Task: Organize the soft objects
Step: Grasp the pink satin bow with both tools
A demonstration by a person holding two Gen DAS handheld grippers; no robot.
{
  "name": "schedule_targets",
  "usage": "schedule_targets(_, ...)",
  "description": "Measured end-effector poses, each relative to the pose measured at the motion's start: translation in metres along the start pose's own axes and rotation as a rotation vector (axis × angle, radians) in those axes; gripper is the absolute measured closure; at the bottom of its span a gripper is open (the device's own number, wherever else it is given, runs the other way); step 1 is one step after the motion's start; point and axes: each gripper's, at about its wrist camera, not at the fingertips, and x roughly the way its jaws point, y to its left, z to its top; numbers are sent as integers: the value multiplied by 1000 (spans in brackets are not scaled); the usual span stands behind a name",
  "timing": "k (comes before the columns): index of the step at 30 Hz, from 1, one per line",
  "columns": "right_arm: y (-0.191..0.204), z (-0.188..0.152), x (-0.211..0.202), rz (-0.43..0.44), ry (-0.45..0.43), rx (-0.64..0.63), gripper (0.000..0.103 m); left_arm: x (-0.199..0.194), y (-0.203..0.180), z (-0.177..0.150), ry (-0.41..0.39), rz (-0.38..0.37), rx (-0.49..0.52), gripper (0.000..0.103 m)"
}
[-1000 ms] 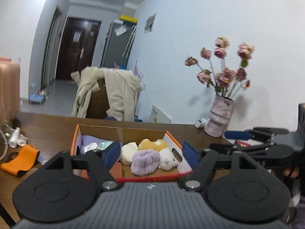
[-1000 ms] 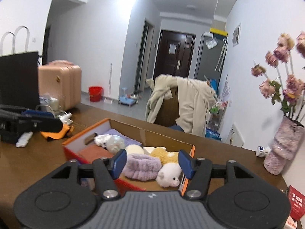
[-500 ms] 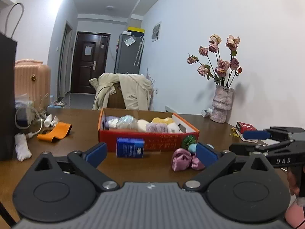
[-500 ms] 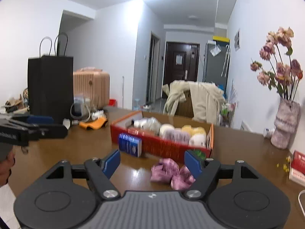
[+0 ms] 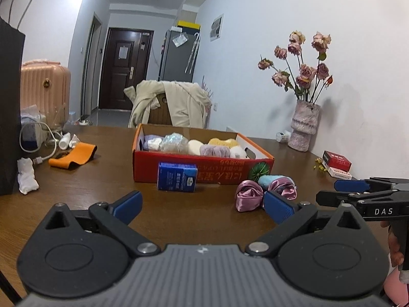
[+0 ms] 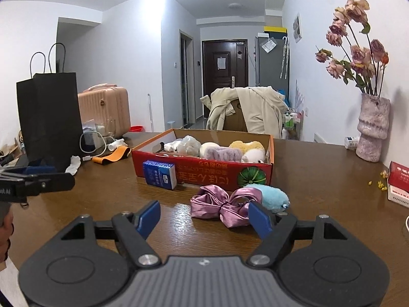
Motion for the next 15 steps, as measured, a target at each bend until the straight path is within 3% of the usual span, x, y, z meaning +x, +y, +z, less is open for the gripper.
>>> schedule_targets(8,-27,-1,33,13,33,72,30,54,-11,7,84,-49,2,0)
schedule_targets(10,-38,0,44,15,42,101,36,78,-17,9,116,-80,5,5)
schedule_targets(12,-49,0,57,12,55,131,45,106,-24,11,158,-92,7,22)
schedule_targets(15,-69,0,80,19,69,186,55,145,-33,13,194,-118,5,32)
